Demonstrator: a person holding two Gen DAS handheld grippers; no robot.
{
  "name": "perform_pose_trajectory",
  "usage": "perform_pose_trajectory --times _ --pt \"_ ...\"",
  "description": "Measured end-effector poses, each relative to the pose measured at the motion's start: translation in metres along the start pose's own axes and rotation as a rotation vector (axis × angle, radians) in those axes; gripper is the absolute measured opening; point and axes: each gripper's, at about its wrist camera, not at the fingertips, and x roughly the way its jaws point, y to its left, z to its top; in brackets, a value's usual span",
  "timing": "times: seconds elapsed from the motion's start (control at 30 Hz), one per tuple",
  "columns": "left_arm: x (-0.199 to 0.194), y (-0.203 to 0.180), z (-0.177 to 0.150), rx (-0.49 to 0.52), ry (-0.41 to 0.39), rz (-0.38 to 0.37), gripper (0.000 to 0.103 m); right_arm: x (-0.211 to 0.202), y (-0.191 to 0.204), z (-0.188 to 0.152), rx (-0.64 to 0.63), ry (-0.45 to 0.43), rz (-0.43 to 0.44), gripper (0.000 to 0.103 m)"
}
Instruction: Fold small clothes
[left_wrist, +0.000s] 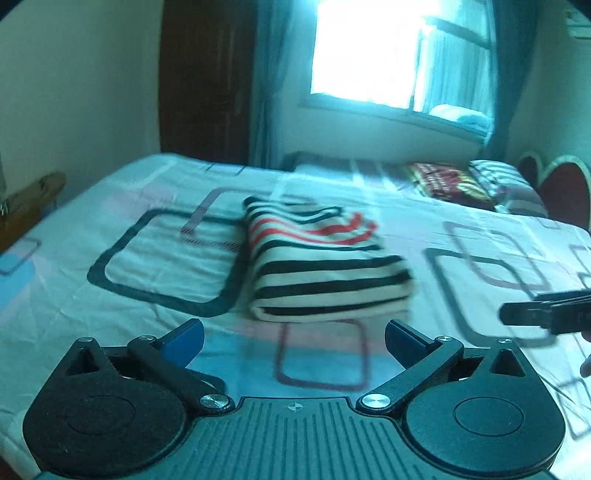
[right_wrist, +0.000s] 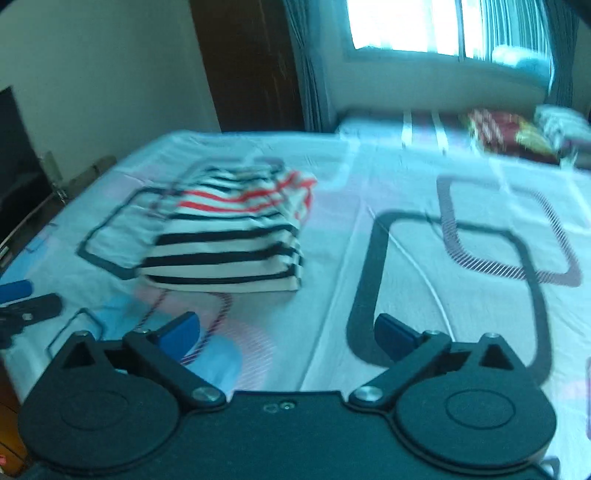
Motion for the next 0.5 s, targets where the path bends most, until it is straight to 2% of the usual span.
perform_pose_trajectory --times 0.23,0.5 --pt "-0.083 -0.026 -0.014 0.051 -0.088 -0.059 0.103 -0.083 0.040 -0.037 -0.136 -0.155 -0.100 0.101" --pt "-0.128 -0.039 -0.024 0.035 -0.158 -0.043 0.103 -0.125 0.044 -0.052 -0.095 -0.211 -0.103 0.101"
